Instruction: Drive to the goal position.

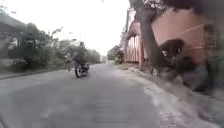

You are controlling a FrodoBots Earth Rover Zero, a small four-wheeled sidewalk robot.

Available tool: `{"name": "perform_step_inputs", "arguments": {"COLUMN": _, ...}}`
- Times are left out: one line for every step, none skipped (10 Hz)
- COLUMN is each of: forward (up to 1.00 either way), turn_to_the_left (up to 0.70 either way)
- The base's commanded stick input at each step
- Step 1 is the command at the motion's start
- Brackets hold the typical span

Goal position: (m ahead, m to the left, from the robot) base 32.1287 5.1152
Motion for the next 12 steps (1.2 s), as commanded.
{"name": "perform_step_inputs", "arguments": {"forward": 1.0, "turn_to_the_left": 0.06}}
{"name": "perform_step_inputs", "arguments": {"forward": 1.0, "turn_to_the_left": 0.06}}
{"name": "perform_step_inputs", "arguments": {"forward": 1.0, "turn_to_the_left": 0.06}}
{"name": "perform_step_inputs", "arguments": {"forward": 1.0, "turn_to_the_left": 0.06}}
{"name": "perform_step_inputs", "arguments": {"forward": 1.0, "turn_to_the_left": 0.06}}
{"name": "perform_step_inputs", "arguments": {"forward": 1.0, "turn_to_the_left": 0.06}}
{"name": "perform_step_inputs", "arguments": {"forward": 1.0, "turn_to_the_left": 0.06}}
{"name": "perform_step_inputs", "arguments": {"forward": 1.0, "turn_to_the_left": 0.06}}
{"name": "perform_step_inputs", "arguments": {"forward": 1.0, "turn_to_the_left": 0.06}}
{"name": "perform_step_inputs", "arguments": {"forward": 1.0, "turn_to_the_left": 0.06}}
{"name": "perform_step_inputs", "arguments": {"forward": 1.0, "turn_to_the_left": 0.06}}
{"name": "perform_step_inputs", "arguments": {"forward": 1.0, "turn_to_the_left": -0.2}}
